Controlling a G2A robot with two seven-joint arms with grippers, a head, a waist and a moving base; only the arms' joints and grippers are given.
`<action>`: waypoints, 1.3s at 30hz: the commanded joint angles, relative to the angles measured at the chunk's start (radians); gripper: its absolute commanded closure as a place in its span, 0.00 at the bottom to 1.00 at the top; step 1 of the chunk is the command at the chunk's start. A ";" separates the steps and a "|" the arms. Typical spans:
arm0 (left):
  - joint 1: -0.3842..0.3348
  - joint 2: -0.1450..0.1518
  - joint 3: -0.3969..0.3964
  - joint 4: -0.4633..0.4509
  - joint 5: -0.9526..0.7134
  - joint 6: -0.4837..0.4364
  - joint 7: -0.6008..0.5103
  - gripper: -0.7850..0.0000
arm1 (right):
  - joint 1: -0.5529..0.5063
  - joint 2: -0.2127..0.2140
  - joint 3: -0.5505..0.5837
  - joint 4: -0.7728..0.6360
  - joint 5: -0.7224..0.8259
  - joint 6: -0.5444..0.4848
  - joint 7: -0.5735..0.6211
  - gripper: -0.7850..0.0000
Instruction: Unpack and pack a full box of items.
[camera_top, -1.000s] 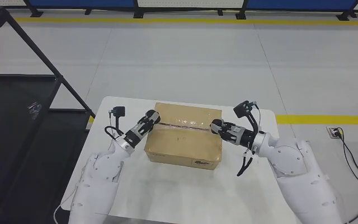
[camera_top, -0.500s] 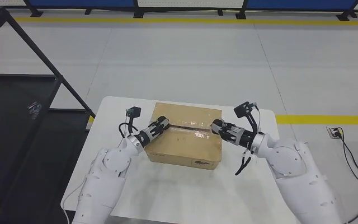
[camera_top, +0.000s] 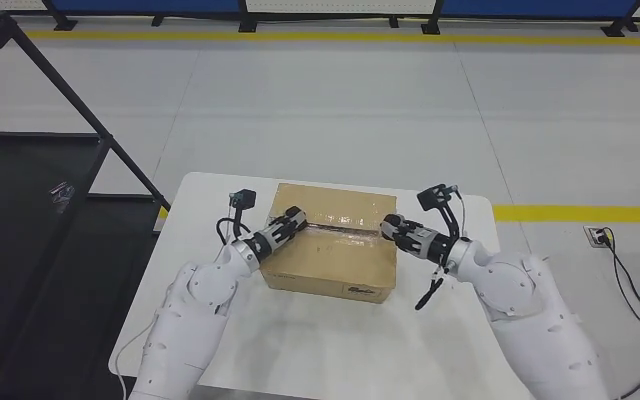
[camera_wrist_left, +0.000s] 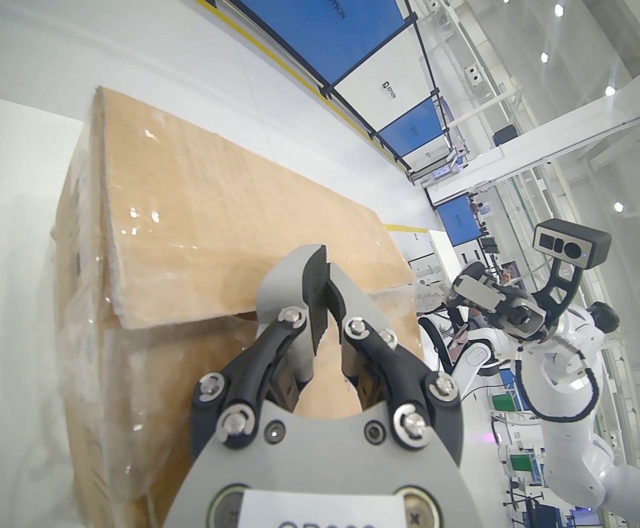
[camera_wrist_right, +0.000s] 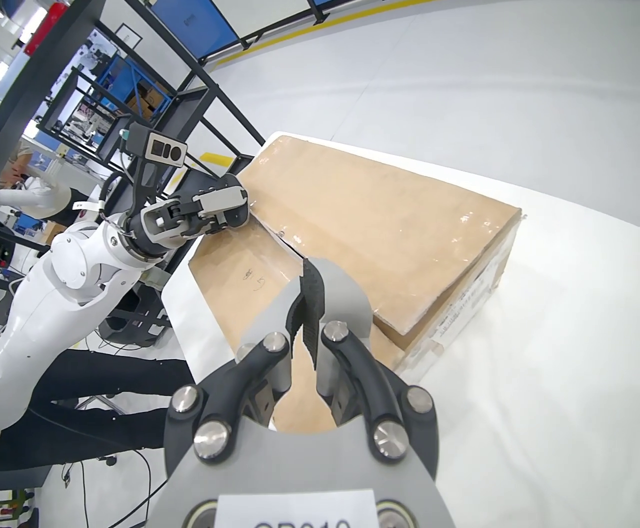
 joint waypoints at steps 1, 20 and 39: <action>0.000 0.001 0.002 0.001 0.000 -0.002 0.000 1.00 | 0.000 0.000 -0.004 0.002 -0.003 0.007 -0.005 0.66; 0.019 0.009 -0.003 -0.045 -0.070 -0.030 0.014 1.00 | -0.099 0.019 0.089 -0.083 -0.004 0.016 -0.097 0.54; 0.004 0.017 -0.033 -0.009 -0.104 -0.003 0.093 1.00 | 0.094 -0.016 -0.084 0.096 0.100 -0.014 -0.062 0.72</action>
